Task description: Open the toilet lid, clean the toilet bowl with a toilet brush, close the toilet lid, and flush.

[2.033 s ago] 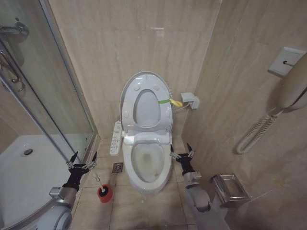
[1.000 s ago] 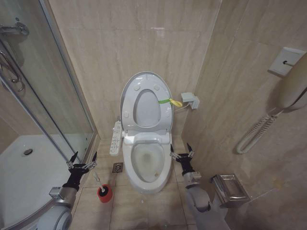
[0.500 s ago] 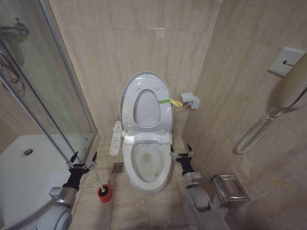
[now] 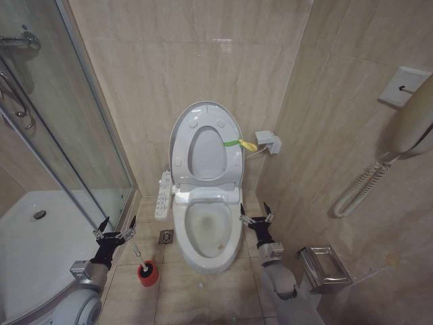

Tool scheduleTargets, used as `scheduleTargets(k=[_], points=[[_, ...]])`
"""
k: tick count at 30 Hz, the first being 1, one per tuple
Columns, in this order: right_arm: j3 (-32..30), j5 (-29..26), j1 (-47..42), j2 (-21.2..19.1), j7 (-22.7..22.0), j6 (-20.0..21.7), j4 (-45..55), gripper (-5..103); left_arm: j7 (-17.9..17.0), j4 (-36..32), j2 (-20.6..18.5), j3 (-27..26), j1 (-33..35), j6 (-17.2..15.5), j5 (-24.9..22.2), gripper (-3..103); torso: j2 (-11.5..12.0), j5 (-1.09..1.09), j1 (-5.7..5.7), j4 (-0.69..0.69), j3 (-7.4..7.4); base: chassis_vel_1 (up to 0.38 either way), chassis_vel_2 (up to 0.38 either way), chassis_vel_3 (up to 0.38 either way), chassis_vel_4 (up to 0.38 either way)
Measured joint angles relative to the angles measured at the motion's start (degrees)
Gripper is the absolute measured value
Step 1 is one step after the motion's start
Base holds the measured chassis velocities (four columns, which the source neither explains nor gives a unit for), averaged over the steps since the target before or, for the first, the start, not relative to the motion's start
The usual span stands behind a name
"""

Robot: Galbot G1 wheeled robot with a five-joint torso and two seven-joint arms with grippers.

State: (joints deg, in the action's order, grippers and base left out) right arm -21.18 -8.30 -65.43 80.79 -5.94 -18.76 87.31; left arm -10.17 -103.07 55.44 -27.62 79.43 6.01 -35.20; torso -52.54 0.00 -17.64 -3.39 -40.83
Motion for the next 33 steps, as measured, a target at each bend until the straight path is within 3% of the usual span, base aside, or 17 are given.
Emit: scheduleTargets(k=[1, 4, 7, 10, 12, 18, 33], points=[[0.00, 0.00, 0.00, 0.00, 0.00, 0.00, 0.00, 100, 0.00, 0.00, 0.00, 0.00, 0.00, 0.00, 0.00, 100, 0.00, 0.00, 0.00, 0.00, 0.00, 0.000, 0.000, 0.000, 0.000], [-0.04, -0.01, 0.00, -0.02, -0.02, 0.00, 0.00, 100, -2.70, -2.51, -0.62, 0.86, -0.27, -5.94, -3.28, 100, 0.00, 0.00, 0.00, 0.03, 0.00, 0.000, 0.000, 0.000, 0.000], [-0.01, 0.00, 0.01, 0.00, -0.01, -0.01, 0.00, 100, -4.12, -4.93, -0.58, 2.01, -0.51, -7.50, -4.79, 100, 0.00, 0.03, 0.00, -0.03, 0.01, 0.000, 0.000, 0.000, 0.000], [-0.02, 0.00, 0.01, -0.02, 0.00, 0.00, -0.01, 100, -4.88, -5.07, 0.29, 3.06, 1.01, -7.38, -2.31, 100, 0.00, 0.00, 0.00, -0.01, 0.00, 0.000, 0.000, 0.000, 0.000], [-0.01, 0.00, 0.01, -0.01, 0.00, 0.00, 0.00, 100, -3.88, -2.32, 1.25, 3.32, 2.19, -4.84, 1.19, 100, 0.00, 0.00, 0.00, 0.00, 0.00, 0.000, 0.000, 0.000, 0.000], [0.00, 0.00, 0.01, -0.01, 0.00, 0.00, 0.00, 100, -1.78, 5.05, 3.63, 3.23, 3.87, 1.41, 5.85, 100, 0.00, -0.01, 0.00, 0.00, 0.00, 0.000, 0.000, 0.000, 0.000], [0.00, 0.00, 0.00, -0.01, 0.00, 0.00, 0.00, 100, 2.43, 17.09, 6.62, 3.62, 3.93, 13.33, 7.40, 100, 0.00, -0.01, 0.00, 0.00, 0.00, 0.000, 0.000, 0.000, 0.000]])
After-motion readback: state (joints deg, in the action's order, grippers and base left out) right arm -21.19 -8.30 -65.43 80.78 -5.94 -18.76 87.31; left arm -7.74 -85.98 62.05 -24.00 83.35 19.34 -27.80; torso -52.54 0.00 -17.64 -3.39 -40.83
